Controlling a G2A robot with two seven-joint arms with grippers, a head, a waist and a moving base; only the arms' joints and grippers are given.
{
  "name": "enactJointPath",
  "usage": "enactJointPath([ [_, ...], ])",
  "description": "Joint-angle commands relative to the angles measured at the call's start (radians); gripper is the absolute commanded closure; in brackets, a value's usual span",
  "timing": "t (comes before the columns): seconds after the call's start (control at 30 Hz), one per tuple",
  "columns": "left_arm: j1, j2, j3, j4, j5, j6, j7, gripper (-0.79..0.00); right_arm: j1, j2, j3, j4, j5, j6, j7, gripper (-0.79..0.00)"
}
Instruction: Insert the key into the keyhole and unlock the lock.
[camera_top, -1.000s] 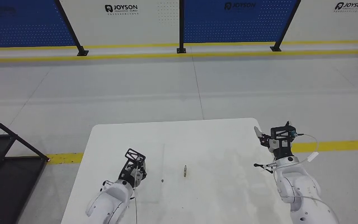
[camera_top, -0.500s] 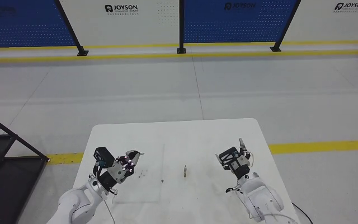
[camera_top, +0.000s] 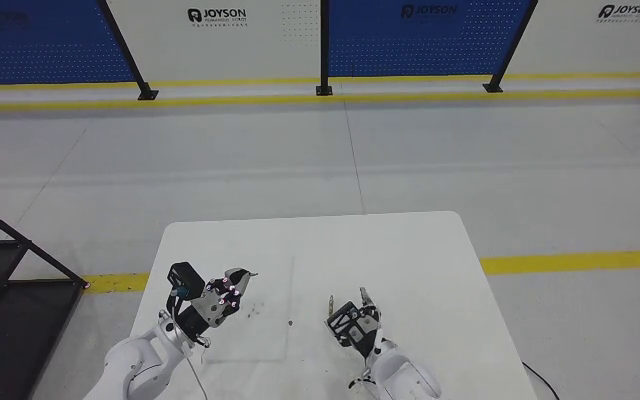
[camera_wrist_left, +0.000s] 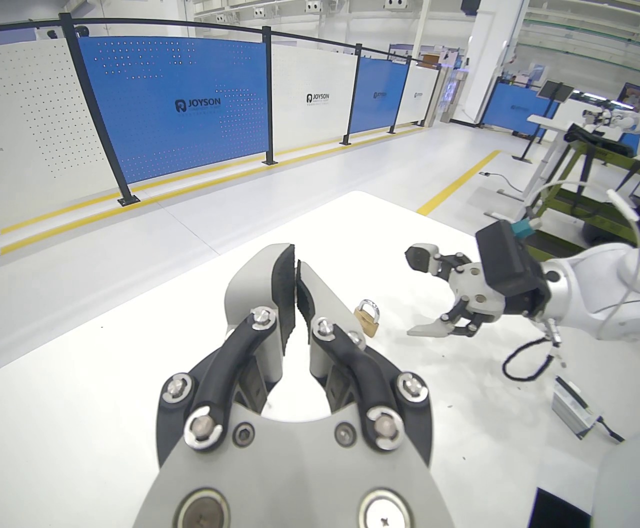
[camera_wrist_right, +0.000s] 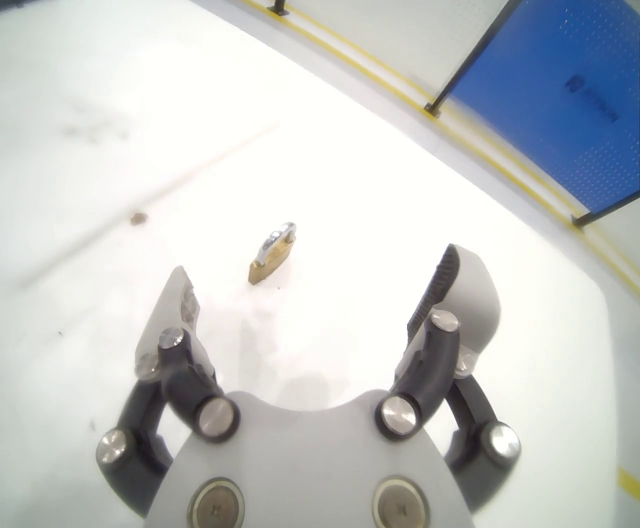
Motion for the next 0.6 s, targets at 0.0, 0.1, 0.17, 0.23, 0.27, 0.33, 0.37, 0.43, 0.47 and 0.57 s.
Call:
enactJointPath([
  [0.0, 0.0, 0.0, 0.0, 0.0, 0.0, 0.0, 0.0, 0.0, 0.038, -0.014, -0.02, 0.053, 0.052, 0.007, -0.005, -0.785],
  [0.1, 0.0, 0.0, 0.0, 0.0, 0.0, 0.0, 0.0, 0.0, 0.075, -0.031, -0.045, 0.112, 0.1, 0.023, -0.023, -0.785],
  [0.17, 0.0, 0.0, 0.0, 0.0, 0.0, 0.0, 0.0, 0.0, 0.092, -0.039, -0.059, 0.144, 0.121, 0.024, -0.033, -0.646],
  [0.23, 0.0, 0.0, 0.0, 0.0, 0.0, 0.0, 0.0, 0.0, 0.108, -0.047, -0.074, 0.171, 0.125, 0.031, -0.036, -0.591],
  [0.27, 0.0, 0.0, 0.0, 0.0, 0.0, 0.0, 0.0, 0.0, 0.113, -0.051, -0.08, 0.181, 0.128, 0.037, -0.038, -0.548],
  [0.33, 0.0, 0.0, 0.0, 0.0, 0.0, 0.0, 0.0, 0.0, 0.122, -0.057, -0.09, 0.198, 0.133, 0.045, -0.042, -0.471],
  [0.37, 0.0, 0.0, 0.0, 0.0, 0.0, 0.0, 0.0, 0.0, 0.125, -0.06, -0.094, 0.206, 0.135, 0.047, -0.045, -0.419],
  [0.43, 0.0, 0.0, 0.0, 0.0, 0.0, 0.0, 0.0, 0.0, 0.132, -0.064, -0.102, 0.221, 0.137, 0.05, -0.052, -0.391],
  [0.47, 0.0, 0.0, 0.0, 0.0, 0.0, 0.0, 0.0, 0.0, 0.135, -0.067, -0.104, 0.227, 0.139, 0.05, -0.056, -0.391],
  [0.57, 0.0, 0.0, 0.0, 0.0, 0.0, 0.0, 0.0, 0.0, 0.144, -0.072, -0.108, 0.243, 0.151, 0.044, -0.066, -0.332],
])
